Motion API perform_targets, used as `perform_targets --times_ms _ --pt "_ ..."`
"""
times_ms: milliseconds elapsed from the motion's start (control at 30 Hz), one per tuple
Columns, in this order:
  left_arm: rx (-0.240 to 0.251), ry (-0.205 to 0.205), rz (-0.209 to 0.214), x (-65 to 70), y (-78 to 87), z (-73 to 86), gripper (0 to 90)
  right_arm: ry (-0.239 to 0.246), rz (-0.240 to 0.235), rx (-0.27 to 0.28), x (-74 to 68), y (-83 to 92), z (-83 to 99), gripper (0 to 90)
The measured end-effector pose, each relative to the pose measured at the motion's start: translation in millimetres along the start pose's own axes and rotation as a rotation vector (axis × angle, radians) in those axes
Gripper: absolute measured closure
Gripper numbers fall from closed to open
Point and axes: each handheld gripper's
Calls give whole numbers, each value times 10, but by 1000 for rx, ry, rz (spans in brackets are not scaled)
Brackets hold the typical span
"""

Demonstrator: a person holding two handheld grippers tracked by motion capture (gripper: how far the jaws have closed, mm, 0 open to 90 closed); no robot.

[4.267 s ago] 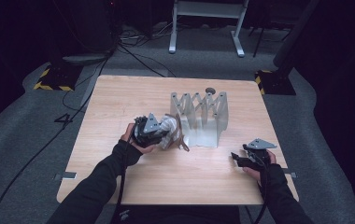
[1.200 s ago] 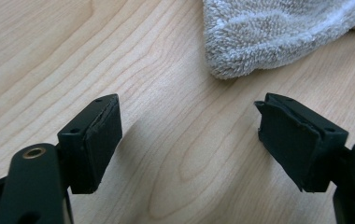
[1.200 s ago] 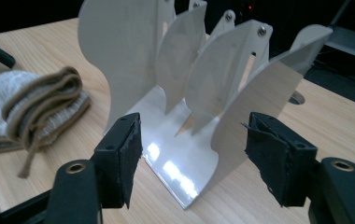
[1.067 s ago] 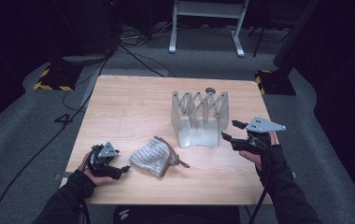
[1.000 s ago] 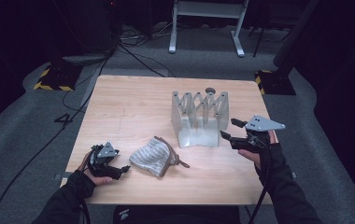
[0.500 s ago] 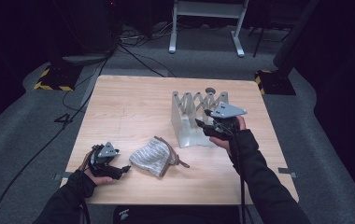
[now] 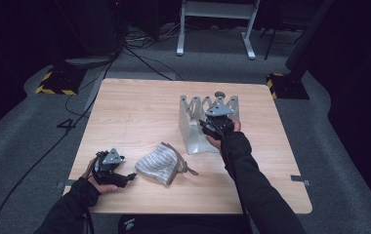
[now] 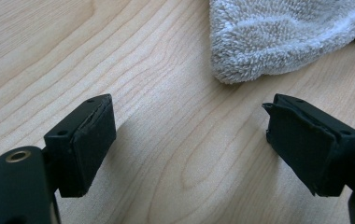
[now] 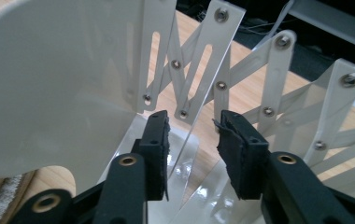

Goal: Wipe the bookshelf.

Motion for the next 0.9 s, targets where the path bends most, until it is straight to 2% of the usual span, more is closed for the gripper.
perform_targets --times_ms 100,200,233,367,433,500,700,833,900 --pt "-1 -2 1 -1 -1 -2 160 -27 -2 -2 1 -75 1 676" --pt "-2 -3 4 0 -2 -4 161 -47 28 -2 -34 -162 7 718" --pt "-2 -3 5 1 -3 -4 161 -59 24 -7 -46 -198 9 732" --pt "-1 -4 5 1 -3 -5 161 -90 83 10 -100 -283 -18 799" --pt "-1 -5 5 1 -3 -5 161 -90 126 11 -121 -303 -33 825" --pt "-1 -5 5 1 -3 -5 161 -106 141 18 -120 -318 -29 848" --pt "-2 -4 4 4 -3 -5 162 -137 99 46 -46 -304 27 872" --pt "-2 -3 4 5 -3 -6 161 -132 44 49 17 -247 67 883" --pt "-2 -2 4 5 -5 -8 160 -136 -1 53 60 -210 93 890"
Point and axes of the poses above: each handheld gripper's, and its own axes: y roughly backward along the jaws, z roughly out of its underside, x roughly to its right, and after that the axes turned 13 degrees about -x, right-handed
